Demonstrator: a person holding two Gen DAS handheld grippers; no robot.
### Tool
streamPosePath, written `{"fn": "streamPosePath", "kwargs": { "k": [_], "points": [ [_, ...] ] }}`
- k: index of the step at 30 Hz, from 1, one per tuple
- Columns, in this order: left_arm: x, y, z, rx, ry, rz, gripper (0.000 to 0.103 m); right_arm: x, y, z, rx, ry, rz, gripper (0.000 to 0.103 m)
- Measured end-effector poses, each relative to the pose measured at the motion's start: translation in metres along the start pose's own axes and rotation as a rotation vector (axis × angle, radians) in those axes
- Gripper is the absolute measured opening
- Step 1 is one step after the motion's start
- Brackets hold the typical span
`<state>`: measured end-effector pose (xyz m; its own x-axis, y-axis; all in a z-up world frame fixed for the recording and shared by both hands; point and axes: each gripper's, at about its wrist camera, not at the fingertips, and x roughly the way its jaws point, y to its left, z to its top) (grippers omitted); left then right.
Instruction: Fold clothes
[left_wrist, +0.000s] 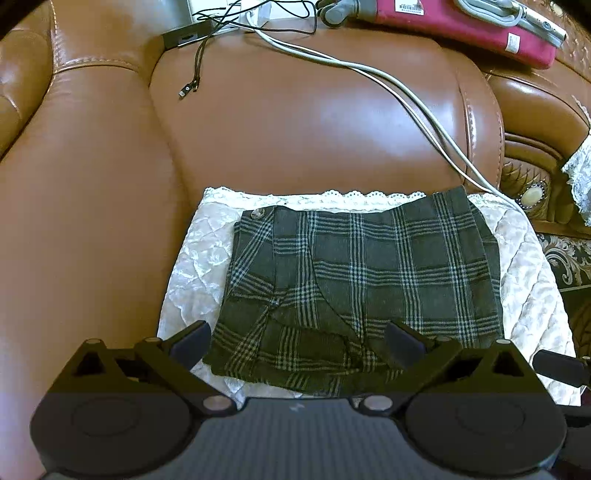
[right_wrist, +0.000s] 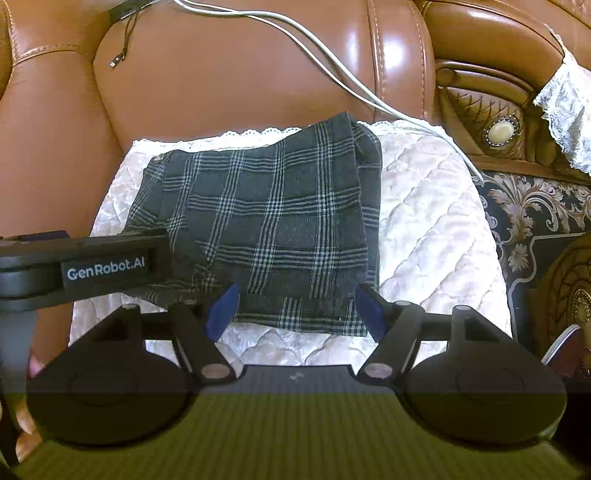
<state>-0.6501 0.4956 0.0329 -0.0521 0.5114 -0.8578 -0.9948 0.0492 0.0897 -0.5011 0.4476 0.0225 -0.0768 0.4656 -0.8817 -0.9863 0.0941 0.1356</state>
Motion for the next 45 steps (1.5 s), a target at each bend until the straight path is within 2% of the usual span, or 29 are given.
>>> {"fn": "streamPosePath", "kwargs": {
  "k": [22, 29, 45],
  "points": [
    [-0.005, 0.001, -0.03, -0.016, -0.013, 0.003, 0.102, 0.002, -0.001, -0.025, 0.011, -0.015, 0.025, 0.078],
    [-0.005, -0.003, -0.035, -0.006, -0.011, 0.002, 0.102, 0.007, -0.001, -0.031, 0.007, 0.004, -0.009, 0.078],
    [0.006, -0.008, -0.054, 0.026, -0.001, 0.014, 0.102, 0.016, 0.004, -0.047, 0.002, 0.032, -0.018, 0.078]
  ]
}}
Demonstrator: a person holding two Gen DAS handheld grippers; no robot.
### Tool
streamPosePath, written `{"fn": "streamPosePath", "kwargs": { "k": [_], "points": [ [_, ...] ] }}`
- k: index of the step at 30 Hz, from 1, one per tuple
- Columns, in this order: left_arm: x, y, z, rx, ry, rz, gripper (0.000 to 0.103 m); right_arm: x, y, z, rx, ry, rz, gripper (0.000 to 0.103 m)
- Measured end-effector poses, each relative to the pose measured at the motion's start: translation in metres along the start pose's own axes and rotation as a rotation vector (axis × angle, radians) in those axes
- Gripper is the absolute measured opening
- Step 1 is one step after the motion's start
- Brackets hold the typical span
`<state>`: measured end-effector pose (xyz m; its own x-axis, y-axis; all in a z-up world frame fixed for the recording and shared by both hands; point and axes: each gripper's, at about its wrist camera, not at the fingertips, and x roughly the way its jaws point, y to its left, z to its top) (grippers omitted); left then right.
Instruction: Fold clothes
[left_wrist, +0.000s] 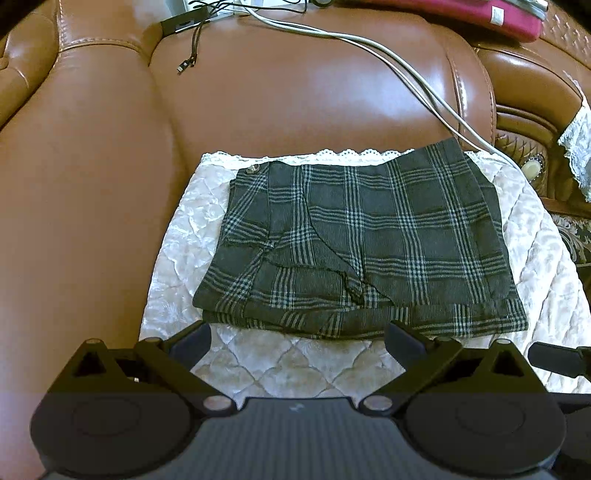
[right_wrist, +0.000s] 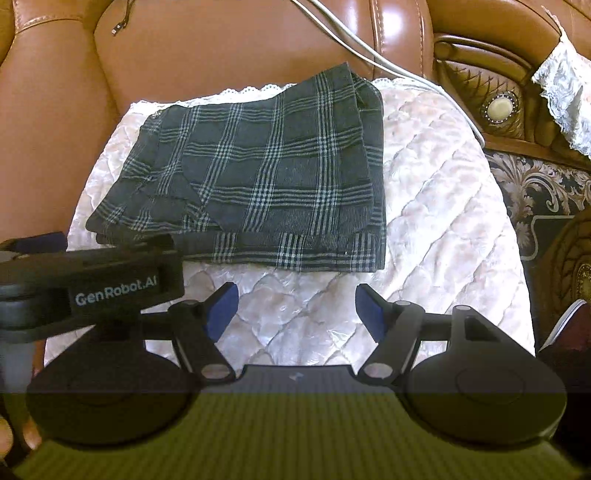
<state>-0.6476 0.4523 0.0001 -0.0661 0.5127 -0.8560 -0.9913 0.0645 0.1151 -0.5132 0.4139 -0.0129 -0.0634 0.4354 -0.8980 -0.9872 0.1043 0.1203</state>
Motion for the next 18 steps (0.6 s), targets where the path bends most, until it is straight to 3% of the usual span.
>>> {"fn": "streamPosePath", "kwargs": {
  "k": [7, 18],
  "points": [
    [0.005, 0.003, -0.006, -0.012, 0.019, -0.012, 0.102, 0.006, 0.005, -0.004, -0.021, 0.025, -0.004, 0.078],
    [0.01, 0.007, -0.017, -0.039, 0.04, -0.027, 0.102, 0.004, 0.01, -0.012, -0.041, -0.025, -0.008, 0.078]
  ]
}}
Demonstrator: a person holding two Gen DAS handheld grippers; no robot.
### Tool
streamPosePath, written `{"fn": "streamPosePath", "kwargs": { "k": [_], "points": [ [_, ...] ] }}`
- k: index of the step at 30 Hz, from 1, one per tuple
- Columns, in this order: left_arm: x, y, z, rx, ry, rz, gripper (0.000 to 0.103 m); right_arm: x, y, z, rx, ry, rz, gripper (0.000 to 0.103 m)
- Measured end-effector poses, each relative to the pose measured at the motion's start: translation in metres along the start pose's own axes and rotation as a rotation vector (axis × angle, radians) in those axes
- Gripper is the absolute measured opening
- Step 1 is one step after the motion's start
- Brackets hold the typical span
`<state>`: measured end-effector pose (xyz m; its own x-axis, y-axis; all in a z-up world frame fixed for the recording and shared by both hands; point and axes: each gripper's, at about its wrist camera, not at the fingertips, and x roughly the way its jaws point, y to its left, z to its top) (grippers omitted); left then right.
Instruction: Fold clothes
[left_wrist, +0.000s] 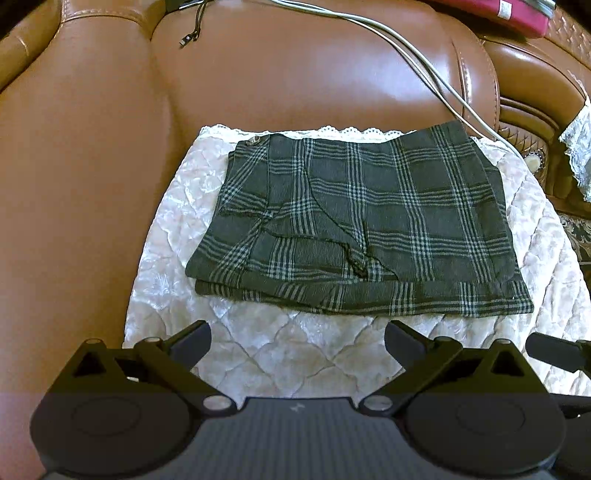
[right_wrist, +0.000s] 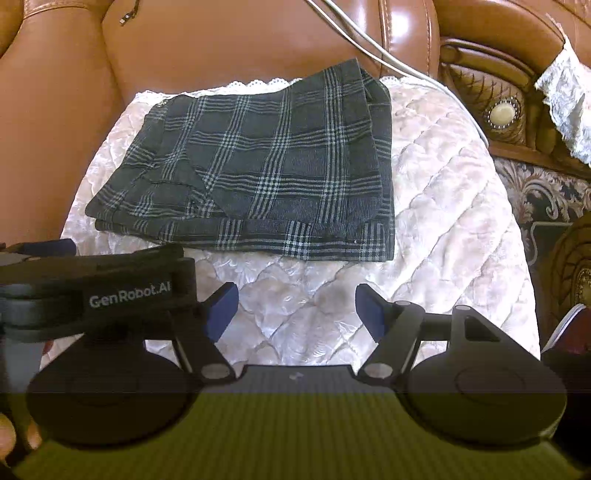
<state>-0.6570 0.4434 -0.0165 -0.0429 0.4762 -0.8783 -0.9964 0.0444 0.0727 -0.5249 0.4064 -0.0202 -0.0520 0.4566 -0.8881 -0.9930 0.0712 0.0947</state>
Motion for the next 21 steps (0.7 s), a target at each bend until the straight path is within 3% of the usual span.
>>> {"fn": "streamPosePath", "kwargs": {
  "k": [21],
  "points": [
    [0.006, 0.011, -0.026, -0.036, -0.028, 0.01, 0.102, 0.011, 0.01, -0.024, -0.009, -0.018, 0.007, 0.078]
  ]
}}
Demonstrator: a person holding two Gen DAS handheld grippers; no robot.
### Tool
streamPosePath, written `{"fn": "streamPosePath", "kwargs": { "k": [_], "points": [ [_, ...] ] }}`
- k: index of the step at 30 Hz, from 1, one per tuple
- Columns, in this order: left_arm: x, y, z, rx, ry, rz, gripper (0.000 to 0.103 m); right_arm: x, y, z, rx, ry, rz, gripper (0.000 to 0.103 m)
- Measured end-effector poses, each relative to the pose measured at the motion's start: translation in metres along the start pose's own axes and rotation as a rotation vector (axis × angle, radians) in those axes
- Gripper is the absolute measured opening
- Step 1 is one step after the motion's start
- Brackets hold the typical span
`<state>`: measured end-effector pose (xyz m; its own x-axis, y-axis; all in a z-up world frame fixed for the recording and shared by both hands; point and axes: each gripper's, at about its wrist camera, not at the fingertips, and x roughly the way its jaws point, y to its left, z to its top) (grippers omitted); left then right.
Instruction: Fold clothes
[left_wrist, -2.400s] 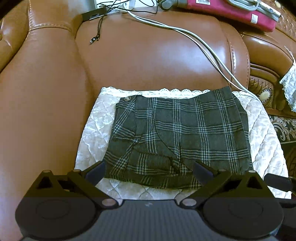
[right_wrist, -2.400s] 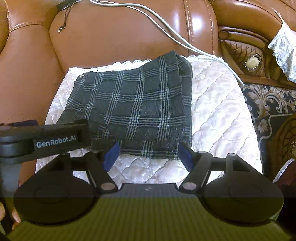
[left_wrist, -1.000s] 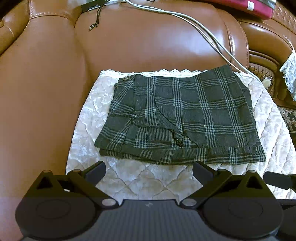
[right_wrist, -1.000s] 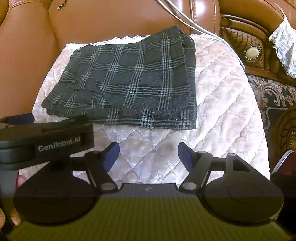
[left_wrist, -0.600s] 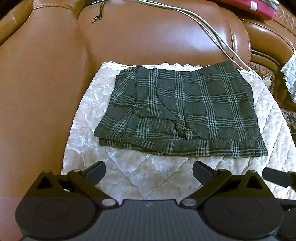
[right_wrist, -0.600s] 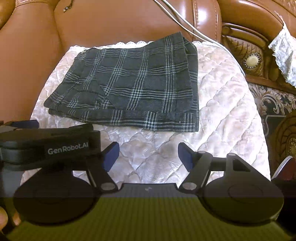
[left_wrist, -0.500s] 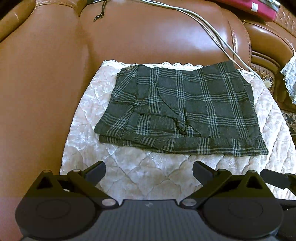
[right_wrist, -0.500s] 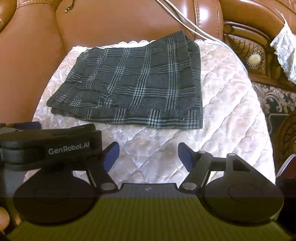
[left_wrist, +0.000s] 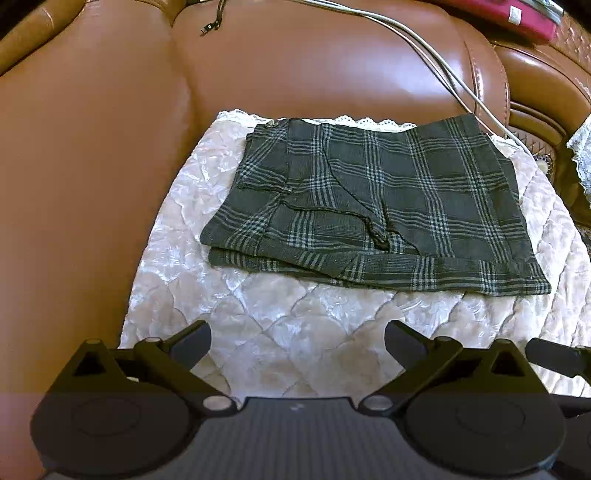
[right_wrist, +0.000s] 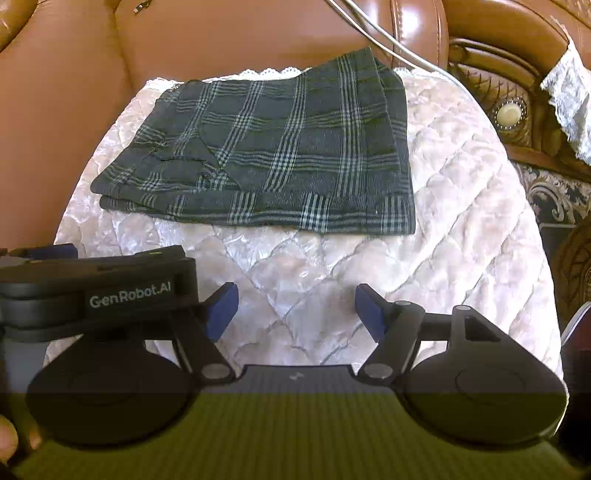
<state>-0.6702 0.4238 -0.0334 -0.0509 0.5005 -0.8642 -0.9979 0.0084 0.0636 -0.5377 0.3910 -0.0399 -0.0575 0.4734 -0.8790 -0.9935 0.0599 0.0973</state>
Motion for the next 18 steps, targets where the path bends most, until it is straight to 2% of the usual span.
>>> {"fn": "streamPosePath", "kwargs": {
  "k": [18],
  "points": [
    [0.0024, 0.0085, -0.0035, -0.015, -0.008, 0.005, 0.102, 0.0017, 0.0001, -0.0047, -0.001, -0.026, -0.005, 0.078]
  ]
}}
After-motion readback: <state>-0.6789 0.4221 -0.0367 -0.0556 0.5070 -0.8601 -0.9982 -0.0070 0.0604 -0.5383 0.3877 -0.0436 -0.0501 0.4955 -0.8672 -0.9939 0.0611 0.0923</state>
